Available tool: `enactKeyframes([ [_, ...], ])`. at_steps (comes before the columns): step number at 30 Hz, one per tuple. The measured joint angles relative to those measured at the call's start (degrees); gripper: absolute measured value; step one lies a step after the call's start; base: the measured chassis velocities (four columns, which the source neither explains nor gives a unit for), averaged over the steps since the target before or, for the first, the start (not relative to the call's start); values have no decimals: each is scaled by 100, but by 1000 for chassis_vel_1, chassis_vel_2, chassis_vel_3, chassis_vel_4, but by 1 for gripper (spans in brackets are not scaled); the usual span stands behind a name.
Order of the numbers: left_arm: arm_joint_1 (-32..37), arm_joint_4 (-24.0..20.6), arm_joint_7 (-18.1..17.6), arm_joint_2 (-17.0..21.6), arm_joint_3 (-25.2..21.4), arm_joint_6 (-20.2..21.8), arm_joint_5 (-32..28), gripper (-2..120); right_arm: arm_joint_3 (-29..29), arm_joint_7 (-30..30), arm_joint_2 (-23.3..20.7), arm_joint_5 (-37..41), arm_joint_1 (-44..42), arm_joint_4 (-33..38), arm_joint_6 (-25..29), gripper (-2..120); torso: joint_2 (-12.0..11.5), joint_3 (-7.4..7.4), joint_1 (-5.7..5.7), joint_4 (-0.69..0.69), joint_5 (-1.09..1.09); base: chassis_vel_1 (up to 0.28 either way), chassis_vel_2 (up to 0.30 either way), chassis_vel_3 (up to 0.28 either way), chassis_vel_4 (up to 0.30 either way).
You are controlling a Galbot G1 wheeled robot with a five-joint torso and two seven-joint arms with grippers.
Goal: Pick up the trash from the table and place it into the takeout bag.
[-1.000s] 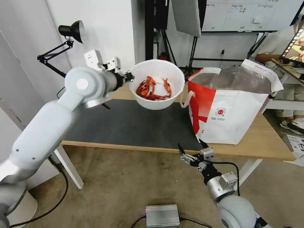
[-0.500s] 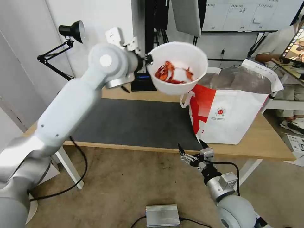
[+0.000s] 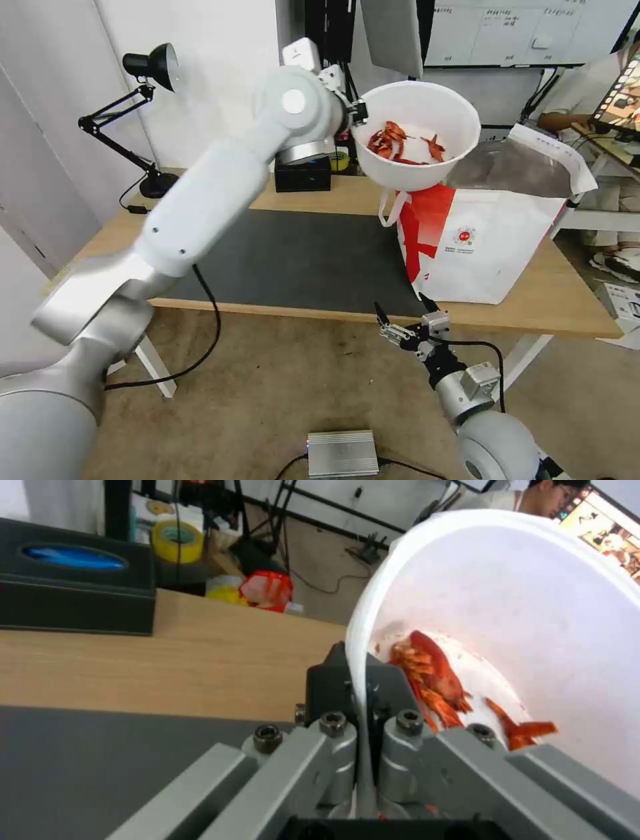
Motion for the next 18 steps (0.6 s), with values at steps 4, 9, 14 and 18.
enactKeyframes([
  [4,-198,403,0,-328,34,-6,60,0,0,0,0,0,0,0,0,100,0,0,0,0,0,0,0,0,0],
  [9,-384,740,3,-696,100,-6,122,0,0,0,0,0,0,0,0,100,0,-1,0,-1,0,0,0,0,0],
  [14,-507,1038,14,-1089,160,-16,277,0,0,0,0,0,0,0,0,100,0,-1,0,-1,0,0,0,0,0],
  [18,-534,1247,32,-1298,227,-65,431,0,0,0,0,0,0,0,0,100,0,-1,1,-1,0,0,0,0,0],
])
